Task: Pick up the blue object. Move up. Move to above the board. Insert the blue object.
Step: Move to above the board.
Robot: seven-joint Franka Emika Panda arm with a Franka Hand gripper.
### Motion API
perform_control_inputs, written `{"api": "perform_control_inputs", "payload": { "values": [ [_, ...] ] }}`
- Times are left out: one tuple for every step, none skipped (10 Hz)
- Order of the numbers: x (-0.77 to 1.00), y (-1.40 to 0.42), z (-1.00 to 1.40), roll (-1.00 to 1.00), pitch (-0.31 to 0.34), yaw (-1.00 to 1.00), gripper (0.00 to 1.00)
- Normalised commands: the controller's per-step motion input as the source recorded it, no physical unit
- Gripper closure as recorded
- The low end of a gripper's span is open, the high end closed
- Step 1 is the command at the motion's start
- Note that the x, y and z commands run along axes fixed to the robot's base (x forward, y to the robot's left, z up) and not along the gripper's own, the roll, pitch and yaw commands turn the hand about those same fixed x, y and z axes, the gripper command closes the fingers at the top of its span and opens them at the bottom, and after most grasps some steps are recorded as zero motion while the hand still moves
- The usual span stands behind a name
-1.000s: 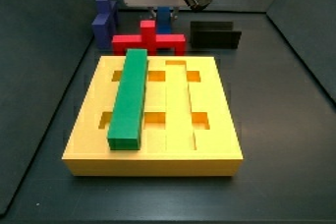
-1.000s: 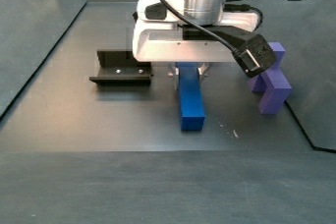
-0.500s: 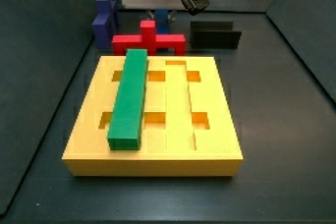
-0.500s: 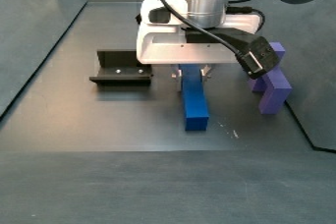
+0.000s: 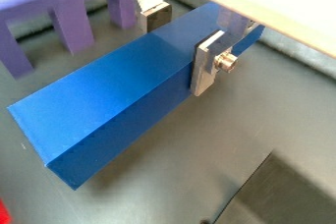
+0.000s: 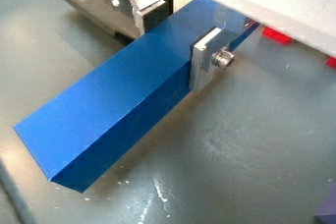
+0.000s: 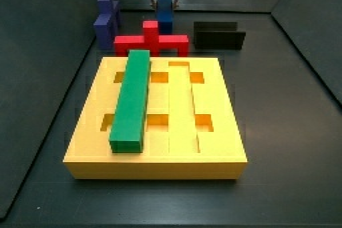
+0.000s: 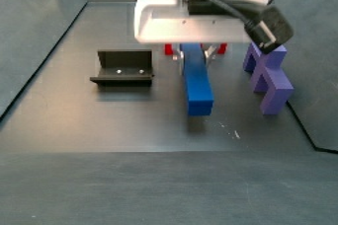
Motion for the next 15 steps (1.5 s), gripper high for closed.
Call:
{"api": "perform_control_inputs", "payload": {
  "values": [
    [0.0,0.0,1.4,0.0,0.0,0.0,1.0],
    [-0.01,-0.01,1.4,0.0,0.051,-0.01,1.0],
    [-0.03,-0.01,1.4,0.01,0.059,-0.01,1.0],
    [0.02,-0.01,1.4,0.03,0.017,0.0,1.0],
    [0.01,-0.01,1.4,0.03,0.044,0.01,1.0],
    [-0.03,-0.02,1.4,0.04,0.056,0.01,1.0],
    [0.01,-0.02,1.4,0.03,0.049,0.01,1.0],
    [0.04,0.0,0.67,0.02,0.077,0.01,1.0],
    [0.04,0.0,0.31,0.01,0.088,0.0,1.0],
    [0.04,-1.4,0.17,-0.1,0.288,-0.18,1.0],
    [0.03,-1.4,0.14,-0.1,0.277,-0.18,1.0],
    [0.04,-1.4,0.14,-0.03,0.204,-0.08,1.0],
    [0.04,-1.4,0.15,-0.05,0.134,-0.02,1.0],
    [0.05,-1.4,0.15,-0.02,0.103,0.0,1.0],
    [0.06,-1.4,0.16,-0.01,0.089,0.0,1.0]
  ]
}}
